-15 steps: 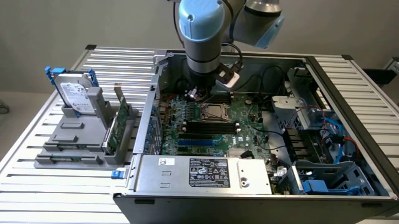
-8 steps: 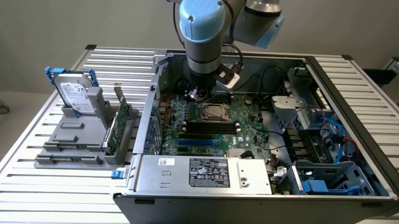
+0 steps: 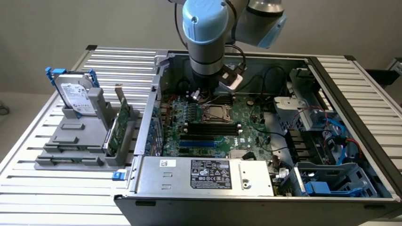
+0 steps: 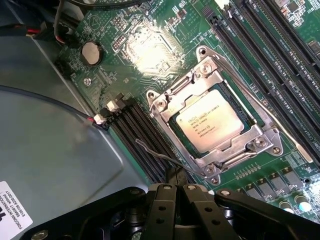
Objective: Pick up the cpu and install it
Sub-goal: 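Install the first cpu locking lever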
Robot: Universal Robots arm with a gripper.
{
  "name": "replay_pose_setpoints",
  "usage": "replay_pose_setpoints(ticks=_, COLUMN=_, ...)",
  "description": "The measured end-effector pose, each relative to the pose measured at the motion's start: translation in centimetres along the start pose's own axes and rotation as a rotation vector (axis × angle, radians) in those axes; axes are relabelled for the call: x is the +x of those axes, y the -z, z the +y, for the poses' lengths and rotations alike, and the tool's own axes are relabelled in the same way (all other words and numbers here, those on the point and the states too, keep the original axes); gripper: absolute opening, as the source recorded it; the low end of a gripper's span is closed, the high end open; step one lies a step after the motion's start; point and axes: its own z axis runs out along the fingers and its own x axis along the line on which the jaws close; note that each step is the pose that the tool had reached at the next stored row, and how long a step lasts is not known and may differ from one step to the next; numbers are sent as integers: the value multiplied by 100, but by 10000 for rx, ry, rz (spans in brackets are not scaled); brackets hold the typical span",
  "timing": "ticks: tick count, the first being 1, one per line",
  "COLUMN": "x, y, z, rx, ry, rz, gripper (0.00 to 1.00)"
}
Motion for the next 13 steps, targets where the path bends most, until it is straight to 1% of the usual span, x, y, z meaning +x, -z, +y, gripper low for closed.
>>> replay_pose_setpoints(ticks=6, x=16, y=-7, z=28, rx=4, ry=-22, rz=-9, gripper=11)
replay_pose_setpoints(ticks=13, x=8, y=-20, z=53, rx=18, ry=-46, rz=-22, gripper=11)
